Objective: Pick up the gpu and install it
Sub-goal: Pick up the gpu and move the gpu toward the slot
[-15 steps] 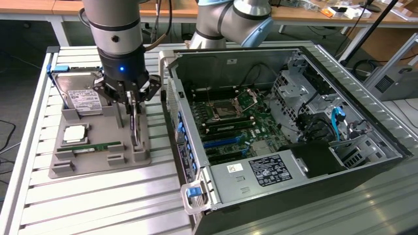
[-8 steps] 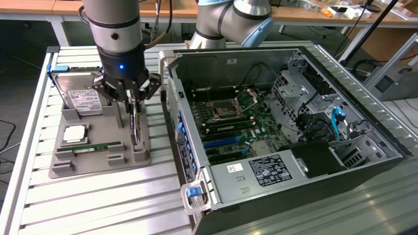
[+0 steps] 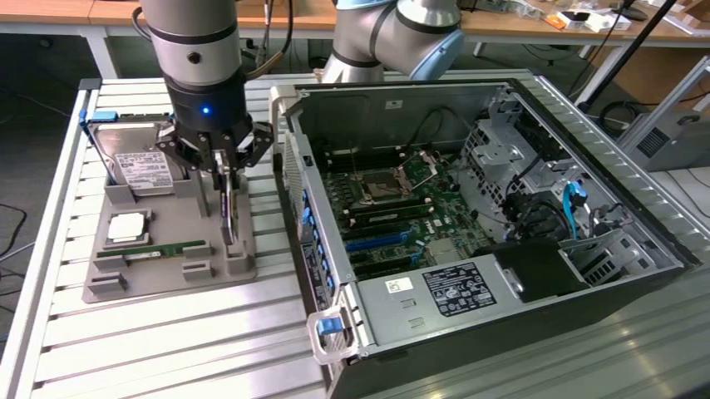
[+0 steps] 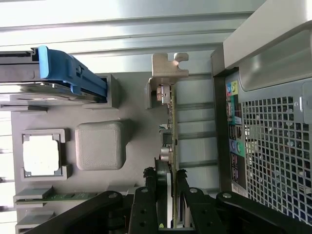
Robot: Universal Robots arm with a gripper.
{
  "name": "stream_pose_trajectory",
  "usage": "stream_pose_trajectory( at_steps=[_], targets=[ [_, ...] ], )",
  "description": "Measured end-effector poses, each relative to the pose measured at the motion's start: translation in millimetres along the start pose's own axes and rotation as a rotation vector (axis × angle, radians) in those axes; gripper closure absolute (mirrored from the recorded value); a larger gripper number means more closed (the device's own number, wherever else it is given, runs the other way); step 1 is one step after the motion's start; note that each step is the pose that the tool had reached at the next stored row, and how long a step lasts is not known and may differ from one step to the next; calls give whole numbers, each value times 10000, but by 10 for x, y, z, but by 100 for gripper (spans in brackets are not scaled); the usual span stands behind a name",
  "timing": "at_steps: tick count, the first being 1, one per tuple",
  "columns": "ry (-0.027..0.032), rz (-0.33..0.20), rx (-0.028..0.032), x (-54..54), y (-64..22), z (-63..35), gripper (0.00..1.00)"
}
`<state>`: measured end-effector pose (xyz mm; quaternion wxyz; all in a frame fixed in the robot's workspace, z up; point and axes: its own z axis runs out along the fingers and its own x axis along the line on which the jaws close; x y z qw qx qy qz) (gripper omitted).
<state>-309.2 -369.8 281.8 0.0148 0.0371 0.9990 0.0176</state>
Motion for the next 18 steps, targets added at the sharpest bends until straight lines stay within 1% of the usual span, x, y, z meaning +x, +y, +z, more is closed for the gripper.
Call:
stream_pose_trajectory(
  at_steps=[18],
  targets=[
    [2,0,2,-2,2,-64,73]
  ],
)
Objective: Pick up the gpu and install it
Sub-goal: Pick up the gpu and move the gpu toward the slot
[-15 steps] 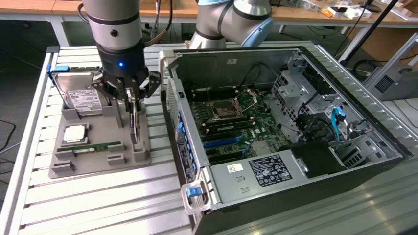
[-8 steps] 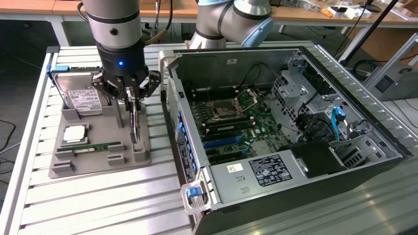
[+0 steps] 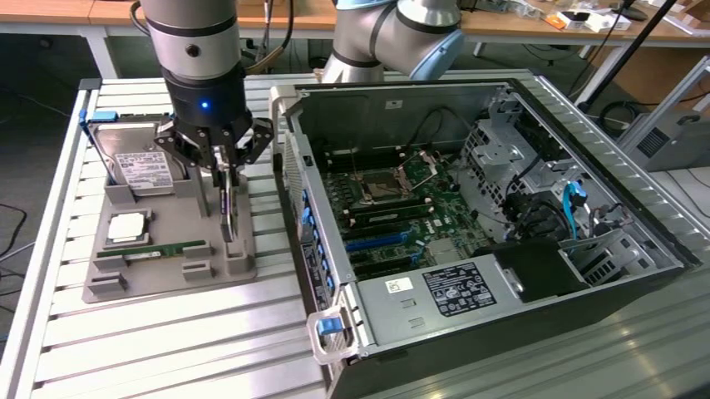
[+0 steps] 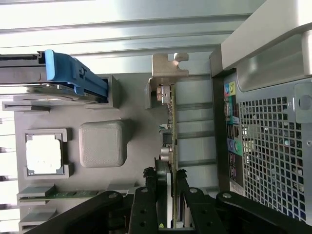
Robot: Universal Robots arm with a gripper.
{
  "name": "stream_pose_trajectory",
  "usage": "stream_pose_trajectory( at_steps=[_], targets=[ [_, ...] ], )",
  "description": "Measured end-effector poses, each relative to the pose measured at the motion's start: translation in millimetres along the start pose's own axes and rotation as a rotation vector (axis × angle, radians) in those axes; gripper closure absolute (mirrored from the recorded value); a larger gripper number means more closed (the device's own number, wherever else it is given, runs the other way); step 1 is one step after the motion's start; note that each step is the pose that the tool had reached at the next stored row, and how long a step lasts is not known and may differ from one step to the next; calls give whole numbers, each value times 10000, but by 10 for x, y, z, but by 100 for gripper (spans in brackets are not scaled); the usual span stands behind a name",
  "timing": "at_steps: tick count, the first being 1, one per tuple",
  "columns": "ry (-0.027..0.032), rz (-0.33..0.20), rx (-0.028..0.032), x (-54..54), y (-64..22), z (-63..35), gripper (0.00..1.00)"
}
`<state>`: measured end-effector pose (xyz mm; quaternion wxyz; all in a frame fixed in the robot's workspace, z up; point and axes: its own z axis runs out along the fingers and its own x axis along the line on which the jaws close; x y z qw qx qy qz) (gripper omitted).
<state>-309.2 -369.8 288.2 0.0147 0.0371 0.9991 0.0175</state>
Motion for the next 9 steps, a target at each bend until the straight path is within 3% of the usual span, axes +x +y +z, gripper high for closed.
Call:
stream_pose_trajectory(
  at_steps=[9],
  targets=[
    [-1,0,0,-1,2,-46,73]
  ],
)
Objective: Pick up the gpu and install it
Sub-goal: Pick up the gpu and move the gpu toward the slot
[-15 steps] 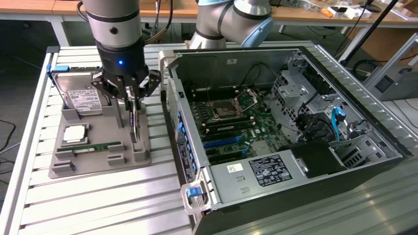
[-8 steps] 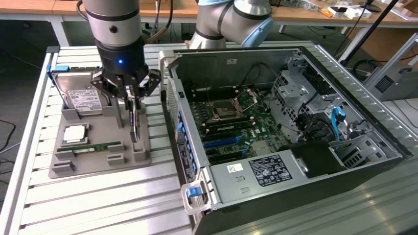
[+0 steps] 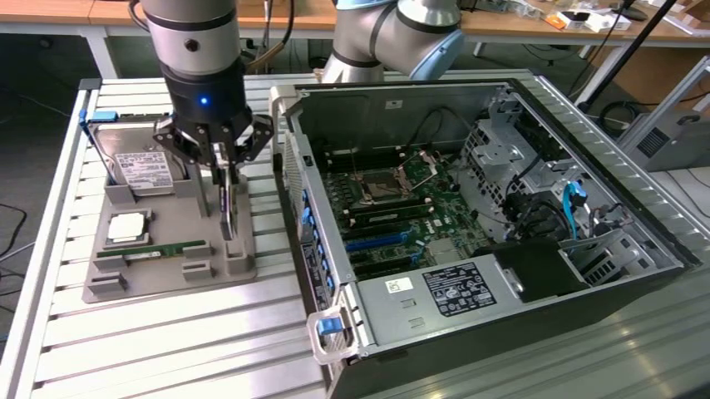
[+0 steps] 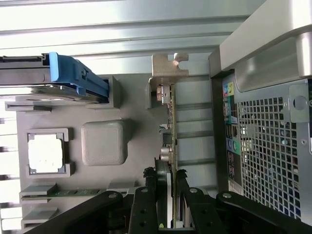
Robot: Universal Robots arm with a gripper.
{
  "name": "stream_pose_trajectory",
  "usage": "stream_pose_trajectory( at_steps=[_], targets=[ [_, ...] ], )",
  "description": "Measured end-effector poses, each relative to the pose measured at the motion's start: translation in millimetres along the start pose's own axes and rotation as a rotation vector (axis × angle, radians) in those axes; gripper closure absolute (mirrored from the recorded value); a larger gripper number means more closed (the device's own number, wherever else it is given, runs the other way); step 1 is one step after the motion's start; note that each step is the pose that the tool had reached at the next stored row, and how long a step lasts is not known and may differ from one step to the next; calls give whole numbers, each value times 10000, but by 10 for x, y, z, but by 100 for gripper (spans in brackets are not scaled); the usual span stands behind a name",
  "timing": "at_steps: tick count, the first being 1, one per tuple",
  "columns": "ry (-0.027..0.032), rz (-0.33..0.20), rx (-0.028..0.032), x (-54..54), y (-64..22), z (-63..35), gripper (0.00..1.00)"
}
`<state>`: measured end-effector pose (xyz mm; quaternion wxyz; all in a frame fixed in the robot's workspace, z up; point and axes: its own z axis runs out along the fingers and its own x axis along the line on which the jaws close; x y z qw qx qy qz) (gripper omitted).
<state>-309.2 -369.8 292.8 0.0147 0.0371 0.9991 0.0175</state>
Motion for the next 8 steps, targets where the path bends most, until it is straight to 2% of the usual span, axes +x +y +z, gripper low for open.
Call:
stream_pose_trajectory(
  at_steps=[8],
  targets=[
    [-1,-1,-1,-1,1,-42,73]
  ],
)
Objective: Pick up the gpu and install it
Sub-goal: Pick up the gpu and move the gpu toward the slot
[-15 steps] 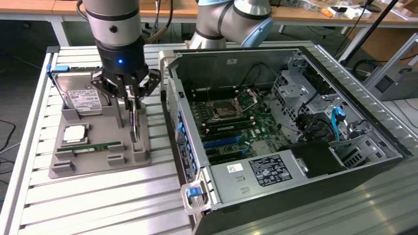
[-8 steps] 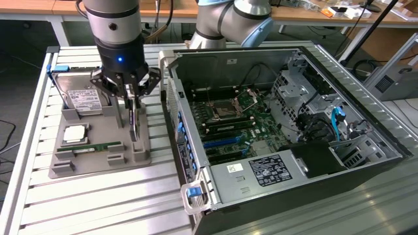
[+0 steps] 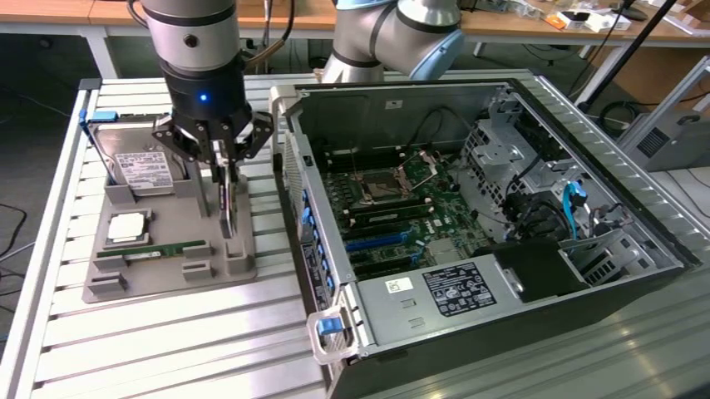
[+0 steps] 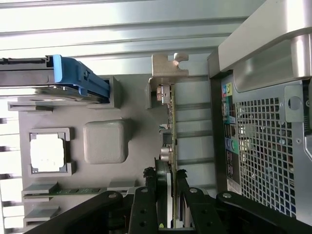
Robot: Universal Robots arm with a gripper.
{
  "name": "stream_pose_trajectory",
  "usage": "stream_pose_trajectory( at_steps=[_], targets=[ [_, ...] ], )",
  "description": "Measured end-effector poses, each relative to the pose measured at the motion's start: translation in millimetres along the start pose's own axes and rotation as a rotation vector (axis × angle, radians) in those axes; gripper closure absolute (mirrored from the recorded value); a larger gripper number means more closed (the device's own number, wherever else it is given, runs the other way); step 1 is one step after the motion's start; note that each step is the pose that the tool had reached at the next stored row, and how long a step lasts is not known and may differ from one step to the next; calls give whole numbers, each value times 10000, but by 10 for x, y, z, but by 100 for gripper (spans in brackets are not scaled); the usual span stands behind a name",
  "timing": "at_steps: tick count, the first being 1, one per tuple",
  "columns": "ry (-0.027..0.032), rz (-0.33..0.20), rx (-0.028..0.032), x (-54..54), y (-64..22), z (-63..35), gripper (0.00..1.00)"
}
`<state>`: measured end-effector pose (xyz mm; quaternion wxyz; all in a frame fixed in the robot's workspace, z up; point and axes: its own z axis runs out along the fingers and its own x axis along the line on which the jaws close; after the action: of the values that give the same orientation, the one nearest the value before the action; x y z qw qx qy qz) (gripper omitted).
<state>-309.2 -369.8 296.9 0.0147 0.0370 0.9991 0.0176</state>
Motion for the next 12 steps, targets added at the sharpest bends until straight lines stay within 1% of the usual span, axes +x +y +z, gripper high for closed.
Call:
stream_pose_trajectory(
  at_steps=[12],
  targets=[
    [0,0,0,-1,2,-51,73]
  ],
)
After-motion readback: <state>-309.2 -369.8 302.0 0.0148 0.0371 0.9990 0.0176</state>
